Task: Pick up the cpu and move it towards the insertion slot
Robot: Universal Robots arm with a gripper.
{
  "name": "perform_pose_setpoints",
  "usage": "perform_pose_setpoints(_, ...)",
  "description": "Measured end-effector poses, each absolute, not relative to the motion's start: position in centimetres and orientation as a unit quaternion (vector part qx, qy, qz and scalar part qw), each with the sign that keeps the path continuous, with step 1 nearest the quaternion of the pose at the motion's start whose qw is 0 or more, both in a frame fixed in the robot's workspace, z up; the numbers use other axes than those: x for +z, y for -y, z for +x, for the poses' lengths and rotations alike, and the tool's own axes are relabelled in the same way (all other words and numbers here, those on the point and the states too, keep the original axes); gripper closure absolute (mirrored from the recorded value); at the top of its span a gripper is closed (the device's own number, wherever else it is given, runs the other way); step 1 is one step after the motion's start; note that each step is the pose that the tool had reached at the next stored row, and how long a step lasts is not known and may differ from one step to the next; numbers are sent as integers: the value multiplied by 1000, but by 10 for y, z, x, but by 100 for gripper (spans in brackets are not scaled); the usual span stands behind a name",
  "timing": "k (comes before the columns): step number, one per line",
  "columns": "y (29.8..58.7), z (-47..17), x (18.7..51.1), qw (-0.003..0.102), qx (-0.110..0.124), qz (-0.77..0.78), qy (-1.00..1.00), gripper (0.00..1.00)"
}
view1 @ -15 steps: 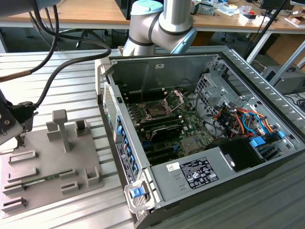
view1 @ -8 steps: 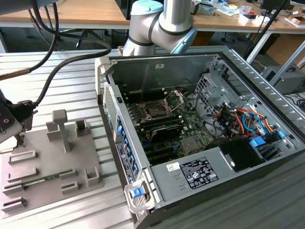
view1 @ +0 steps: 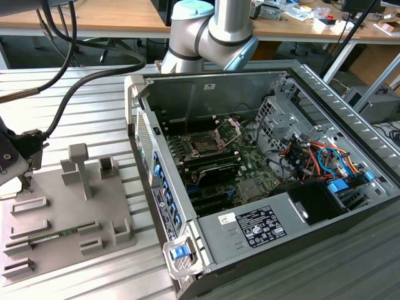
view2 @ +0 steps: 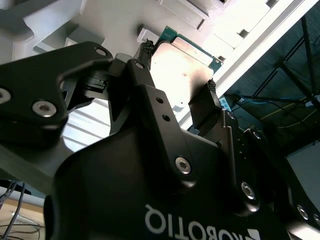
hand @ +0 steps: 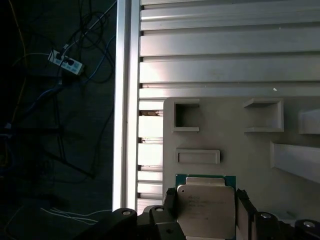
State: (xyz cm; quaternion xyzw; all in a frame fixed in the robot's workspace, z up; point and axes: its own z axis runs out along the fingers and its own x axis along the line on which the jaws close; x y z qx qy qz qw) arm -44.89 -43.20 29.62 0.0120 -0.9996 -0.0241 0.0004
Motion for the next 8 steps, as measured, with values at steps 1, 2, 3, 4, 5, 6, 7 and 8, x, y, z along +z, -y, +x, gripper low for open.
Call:
perform_pose_setpoints(1, 432, -449, 297, 0, -24, 12, 1000, 45)
perform_pose_setpoints(2, 432, -449, 297, 0, -24, 12, 1000, 45)
perform_pose_setpoints(3, 432, -449, 298, 0, -24, 12, 1000, 45)
perform_pose_setpoints(4, 432, -449, 299, 0, -24, 12, 1000, 45)
perform_pose_setpoints(5, 432, -449, 299, 0, -24, 12, 1000, 45)
perform_pose_setpoints(6, 432, -449, 300, 0, -24, 12, 1000, 45)
perform_pose_setpoints(7, 432, -449, 300, 0, -24, 12, 1000, 45)
perform_pose_setpoints(8, 432, -449, 301, 0, -24, 12, 1000, 45)
